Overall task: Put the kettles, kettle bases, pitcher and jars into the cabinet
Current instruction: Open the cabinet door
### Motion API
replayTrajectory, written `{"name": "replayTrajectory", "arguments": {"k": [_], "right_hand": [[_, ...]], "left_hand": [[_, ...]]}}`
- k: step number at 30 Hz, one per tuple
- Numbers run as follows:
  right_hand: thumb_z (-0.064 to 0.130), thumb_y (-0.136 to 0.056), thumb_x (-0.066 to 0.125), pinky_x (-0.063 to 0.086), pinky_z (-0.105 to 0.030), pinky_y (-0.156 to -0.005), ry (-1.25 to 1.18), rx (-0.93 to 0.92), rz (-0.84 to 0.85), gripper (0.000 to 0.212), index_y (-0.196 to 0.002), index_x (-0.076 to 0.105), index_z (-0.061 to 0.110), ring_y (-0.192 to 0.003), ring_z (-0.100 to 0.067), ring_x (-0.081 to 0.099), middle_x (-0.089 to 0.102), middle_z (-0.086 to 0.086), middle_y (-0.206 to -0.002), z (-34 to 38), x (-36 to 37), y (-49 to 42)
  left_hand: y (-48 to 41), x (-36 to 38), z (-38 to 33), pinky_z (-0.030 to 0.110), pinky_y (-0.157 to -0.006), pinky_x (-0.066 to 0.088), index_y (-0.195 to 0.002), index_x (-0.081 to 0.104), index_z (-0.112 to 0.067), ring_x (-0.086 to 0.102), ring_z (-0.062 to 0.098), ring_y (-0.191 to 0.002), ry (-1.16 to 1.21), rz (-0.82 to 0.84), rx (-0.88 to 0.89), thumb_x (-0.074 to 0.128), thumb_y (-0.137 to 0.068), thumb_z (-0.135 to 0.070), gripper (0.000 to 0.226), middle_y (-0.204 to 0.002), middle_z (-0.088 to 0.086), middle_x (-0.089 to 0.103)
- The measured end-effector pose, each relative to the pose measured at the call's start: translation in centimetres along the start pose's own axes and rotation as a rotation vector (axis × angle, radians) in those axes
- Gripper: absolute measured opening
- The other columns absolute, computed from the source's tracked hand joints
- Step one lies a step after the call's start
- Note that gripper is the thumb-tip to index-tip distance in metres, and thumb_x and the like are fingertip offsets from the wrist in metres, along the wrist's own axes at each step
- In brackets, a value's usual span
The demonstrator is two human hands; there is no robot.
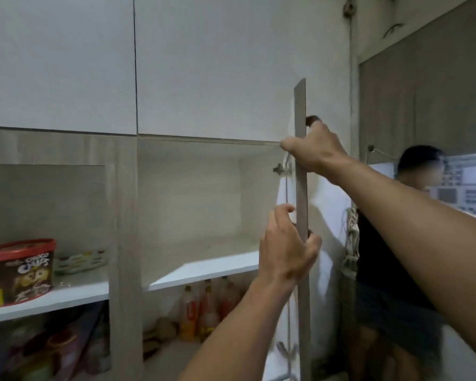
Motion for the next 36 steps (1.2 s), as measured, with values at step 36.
{"name": "replayTrajectory", "arguments": {"k": [36], "right_hand": [[0.024, -0.085, 0.072, 0.057, -0.046, -0.085, 0.353, 0.368, -0.161, 0.041, -0.119, 0.057, 0.007, -0.098, -0.033, 0.065, 0.066, -0.014, -0.114, -37.3, -28.2, -7.9]], "left_hand": [[-6.9, 41.5, -14.2, 0.040, -0.090, 0.052, -0.135, 0.043, -0.020, 0.059, 0.027, -0.113, 0.052, 0.335, -0.214, 0.063, -0.088, -0.039, 0.054, -0.131, 0.005, 0.053]]}}
Point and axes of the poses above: each hand's wrist, its own y-axis away from the middle knuckle, its own x-axis out of the palm, z = x × y, the point moved 6 cm from there along -y, towards the middle knuckle
